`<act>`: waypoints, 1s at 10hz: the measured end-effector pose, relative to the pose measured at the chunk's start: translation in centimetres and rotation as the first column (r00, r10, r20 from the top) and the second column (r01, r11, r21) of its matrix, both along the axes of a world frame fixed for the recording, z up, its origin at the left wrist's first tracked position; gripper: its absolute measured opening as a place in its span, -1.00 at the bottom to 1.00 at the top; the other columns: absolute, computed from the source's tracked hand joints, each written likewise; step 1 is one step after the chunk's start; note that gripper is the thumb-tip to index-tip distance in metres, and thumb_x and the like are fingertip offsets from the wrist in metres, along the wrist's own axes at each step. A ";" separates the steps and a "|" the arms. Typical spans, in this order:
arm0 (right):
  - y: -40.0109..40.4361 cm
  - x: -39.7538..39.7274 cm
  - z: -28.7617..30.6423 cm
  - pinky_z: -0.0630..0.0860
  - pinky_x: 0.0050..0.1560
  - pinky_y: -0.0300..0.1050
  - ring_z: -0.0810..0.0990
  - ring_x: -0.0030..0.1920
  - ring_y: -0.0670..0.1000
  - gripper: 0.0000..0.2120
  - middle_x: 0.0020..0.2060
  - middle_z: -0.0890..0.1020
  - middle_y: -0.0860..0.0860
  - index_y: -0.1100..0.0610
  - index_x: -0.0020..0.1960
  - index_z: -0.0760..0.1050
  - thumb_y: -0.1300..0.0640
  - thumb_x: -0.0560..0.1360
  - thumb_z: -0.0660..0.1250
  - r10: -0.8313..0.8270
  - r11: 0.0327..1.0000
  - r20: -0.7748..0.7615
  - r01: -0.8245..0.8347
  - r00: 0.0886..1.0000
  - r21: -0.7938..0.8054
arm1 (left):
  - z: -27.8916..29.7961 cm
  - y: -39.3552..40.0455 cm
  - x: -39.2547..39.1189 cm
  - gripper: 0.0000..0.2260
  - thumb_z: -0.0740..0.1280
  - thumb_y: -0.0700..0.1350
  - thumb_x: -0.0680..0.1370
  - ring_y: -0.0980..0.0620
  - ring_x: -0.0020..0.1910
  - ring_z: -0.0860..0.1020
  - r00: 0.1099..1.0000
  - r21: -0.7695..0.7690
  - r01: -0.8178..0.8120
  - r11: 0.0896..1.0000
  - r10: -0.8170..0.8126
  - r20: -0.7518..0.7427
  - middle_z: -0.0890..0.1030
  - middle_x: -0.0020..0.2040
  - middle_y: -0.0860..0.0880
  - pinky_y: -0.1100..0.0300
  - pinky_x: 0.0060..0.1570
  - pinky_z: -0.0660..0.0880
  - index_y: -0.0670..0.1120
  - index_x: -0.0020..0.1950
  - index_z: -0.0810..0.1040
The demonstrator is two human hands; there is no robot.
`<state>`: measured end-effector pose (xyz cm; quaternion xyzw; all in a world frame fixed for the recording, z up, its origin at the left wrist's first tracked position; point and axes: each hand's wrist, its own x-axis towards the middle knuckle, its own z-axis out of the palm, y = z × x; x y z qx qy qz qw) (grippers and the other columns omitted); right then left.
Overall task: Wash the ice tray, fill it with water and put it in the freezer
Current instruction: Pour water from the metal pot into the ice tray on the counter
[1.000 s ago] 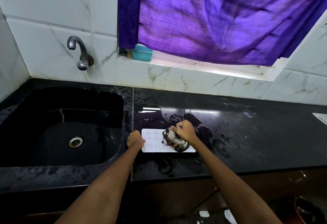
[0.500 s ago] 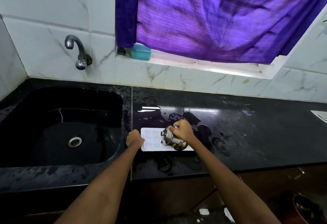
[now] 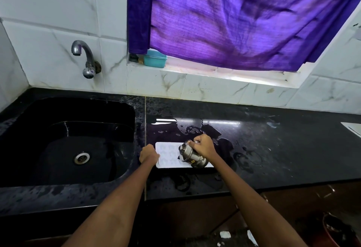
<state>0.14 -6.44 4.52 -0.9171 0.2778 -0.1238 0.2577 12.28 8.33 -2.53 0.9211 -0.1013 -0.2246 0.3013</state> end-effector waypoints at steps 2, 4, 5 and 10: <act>-1.2 -0.5 0.9 0.11 -0.44 -0.18 0.13 -0.51 -0.06 -0.44 -0.58 0.16 -0.03 0.05 -0.54 0.09 0.22 0.40 0.42 -0.085 0.986 0.078 0.073 0.993 0.153 | 0.1 0.0 0.0 -0.68 0.41 -0.14 0.49 -0.18 0.22 0.54 1.000 0.011 -0.001 1.000 0.001 0.001 0.56 0.23 -0.20 0.02 0.14 0.52 -0.22 0.20 0.52; -2.0 -1.1 1.8 0.13 -0.36 -0.15 0.15 -0.49 -0.02 -0.47 -0.58 0.17 0.00 0.07 -0.54 0.11 0.24 0.42 0.39 -0.056 0.993 0.054 0.050 0.997 0.104 | 0.1 -0.1 -0.1 -0.67 0.41 -0.14 0.50 -0.18 0.24 0.53 1.000 0.025 0.005 1.000 -0.005 0.011 0.55 0.25 -0.19 0.03 0.15 0.51 -0.22 0.22 0.51; -1.6 -1.3 1.6 0.11 -0.36 -0.14 0.12 -0.49 -0.03 -0.46 -0.58 0.15 -0.01 0.06 -0.55 0.08 0.22 0.42 0.37 -0.024 0.999 0.024 0.024 0.999 0.032 | 0.2 -0.1 -0.1 -0.66 0.41 -0.14 0.50 -0.18 0.24 0.53 1.000 0.031 0.009 0.999 -0.009 0.013 0.55 0.25 -0.20 0.02 0.15 0.51 -0.22 0.23 0.50; -1.0 -1.2 1.7 0.07 -0.45 -0.17 0.08 -0.51 -0.05 -0.47 -0.59 0.12 -0.01 0.06 -0.55 0.05 0.20 0.40 0.35 -0.004 0.997 -0.050 0.000 0.999 -0.074 | 0.3 0.0 -0.1 -0.65 0.41 -0.13 0.50 -0.17 0.23 0.53 1.000 0.035 0.020 0.999 -0.020 0.013 0.55 0.25 -0.20 0.02 0.16 0.51 -0.23 0.24 0.50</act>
